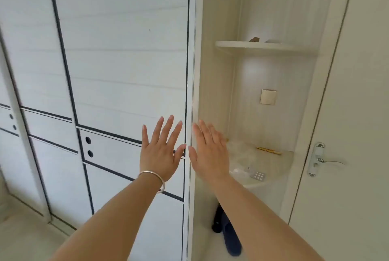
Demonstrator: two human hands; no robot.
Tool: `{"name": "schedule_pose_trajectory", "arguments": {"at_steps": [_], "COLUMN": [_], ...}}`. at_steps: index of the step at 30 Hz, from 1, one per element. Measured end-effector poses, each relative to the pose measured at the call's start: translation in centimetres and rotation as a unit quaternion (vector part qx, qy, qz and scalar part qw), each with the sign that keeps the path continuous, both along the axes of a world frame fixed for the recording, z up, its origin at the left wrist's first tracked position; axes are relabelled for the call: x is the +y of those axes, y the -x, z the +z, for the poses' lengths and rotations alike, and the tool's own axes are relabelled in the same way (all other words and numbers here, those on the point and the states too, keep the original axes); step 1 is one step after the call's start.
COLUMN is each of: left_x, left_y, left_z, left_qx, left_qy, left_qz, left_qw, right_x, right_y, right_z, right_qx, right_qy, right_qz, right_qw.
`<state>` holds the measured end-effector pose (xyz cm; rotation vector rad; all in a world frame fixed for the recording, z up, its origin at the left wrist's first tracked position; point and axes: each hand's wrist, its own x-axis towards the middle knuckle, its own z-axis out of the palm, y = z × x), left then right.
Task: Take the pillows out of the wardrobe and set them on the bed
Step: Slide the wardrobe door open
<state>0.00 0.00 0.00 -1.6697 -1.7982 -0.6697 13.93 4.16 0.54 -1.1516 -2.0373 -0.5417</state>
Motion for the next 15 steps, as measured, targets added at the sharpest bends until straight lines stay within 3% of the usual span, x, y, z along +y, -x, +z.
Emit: {"name": "schedule_pose_trajectory", "arguments": {"at_steps": [9,15], "left_x": [9.2,12.7], "left_y": [-0.3,-0.5], "left_z": [1.6,3.2], "left_qx": [-0.137,-0.125], "left_qy": [-0.005,-0.016], "left_qz": [0.100,0.130], "left_qw": [0.985,0.983], "right_x": [10.2,13.9], "right_y": [-0.1,-0.2], "right_z": [2.8,4.6], "right_qx": [-0.112,-0.118], "right_qy": [-0.109,-0.188], "right_qz": [0.121,0.198], "right_qw": [0.980,0.955]}}
